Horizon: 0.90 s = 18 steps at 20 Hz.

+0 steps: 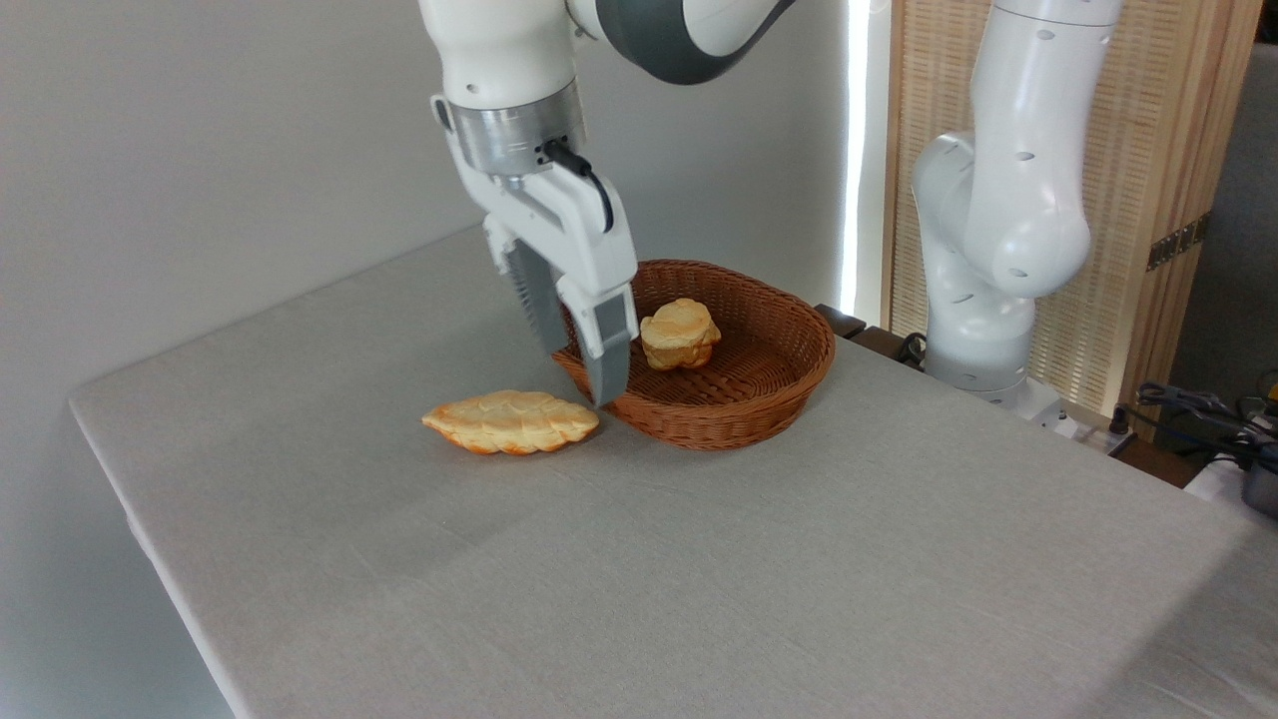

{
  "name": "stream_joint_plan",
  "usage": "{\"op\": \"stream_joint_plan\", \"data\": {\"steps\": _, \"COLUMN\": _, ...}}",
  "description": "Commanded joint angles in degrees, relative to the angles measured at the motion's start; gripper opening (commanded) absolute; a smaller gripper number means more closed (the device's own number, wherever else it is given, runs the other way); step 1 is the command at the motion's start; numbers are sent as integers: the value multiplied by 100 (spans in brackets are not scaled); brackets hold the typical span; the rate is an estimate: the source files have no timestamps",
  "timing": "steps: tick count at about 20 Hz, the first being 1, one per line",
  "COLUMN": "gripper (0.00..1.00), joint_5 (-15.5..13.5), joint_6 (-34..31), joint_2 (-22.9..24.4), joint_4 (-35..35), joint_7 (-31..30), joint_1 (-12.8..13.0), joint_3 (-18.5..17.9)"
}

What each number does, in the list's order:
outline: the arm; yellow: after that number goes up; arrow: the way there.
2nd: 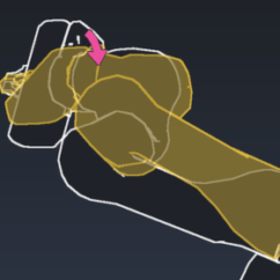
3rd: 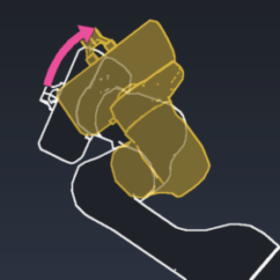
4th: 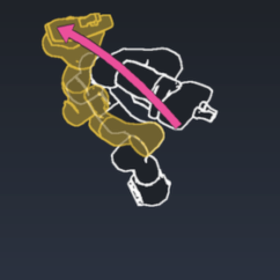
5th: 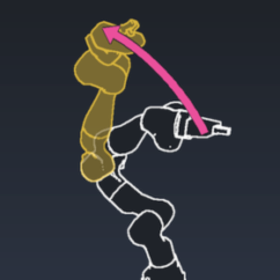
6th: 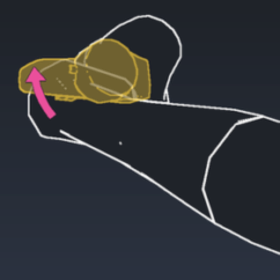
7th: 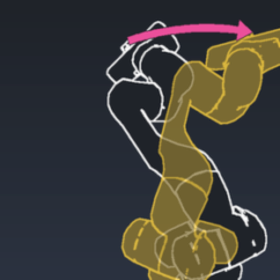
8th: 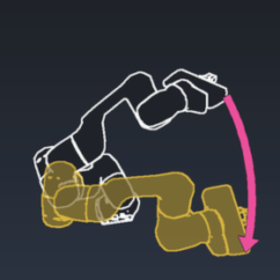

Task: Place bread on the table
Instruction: 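Lower the gripper into the basket around the small bread roll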

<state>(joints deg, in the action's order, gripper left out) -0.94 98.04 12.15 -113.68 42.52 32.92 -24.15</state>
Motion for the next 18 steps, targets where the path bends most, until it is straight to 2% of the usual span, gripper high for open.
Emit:
{"op": "stream_joint_plan", "data": {"steps": 1, "gripper": 100, "joint_5": 94, "joint_6": -644, "joint_2": 569, "joint_4": -391, "joint_7": 37, "joint_1": 538, "joint_3": -37}}
{"op": "stream_joint_plan", "data": {"steps": 4, "gripper": 100, "joint_5": 103, "joint_6": -778, "joint_2": 718, "joint_4": -663, "joint_7": 20, "joint_1": 1101, "joint_3": -37}}
{"op": "stream_joint_plan", "data": {"steps": 7, "gripper": 100, "joint_5": 251, "joint_6": -778, "joint_2": 833, "joint_4": -962, "joint_7": -16, "joint_1": 1506, "joint_3": 103}}
{"op": "stream_joint_plan", "data": {"steps": 9, "gripper": 100, "joint_5": 445, "joint_6": -760, "joint_2": 841, "joint_4": -1225, "joint_7": -60, "joint_1": 1550, "joint_3": 462}}
{"op": "stream_joint_plan", "data": {"steps": 11, "gripper": 100, "joint_5": 472, "joint_6": -690, "joint_2": 833, "joint_4": -1454, "joint_7": -68, "joint_1": 1550, "joint_3": 761}}
{"op": "stream_joint_plan", "data": {"steps": 15, "gripper": 100, "joint_5": 472, "joint_6": -620, "joint_2": 789, "joint_4": -1709, "joint_7": -42, "joint_1": 1559, "joint_3": 912}}
{"op": "stream_joint_plan", "data": {"steps": 18, "gripper": 100, "joint_5": 463, "joint_6": -497, "joint_2": 684, "joint_4": -1841, "joint_7": -42, "joint_1": 1550, "joint_3": 1167}}
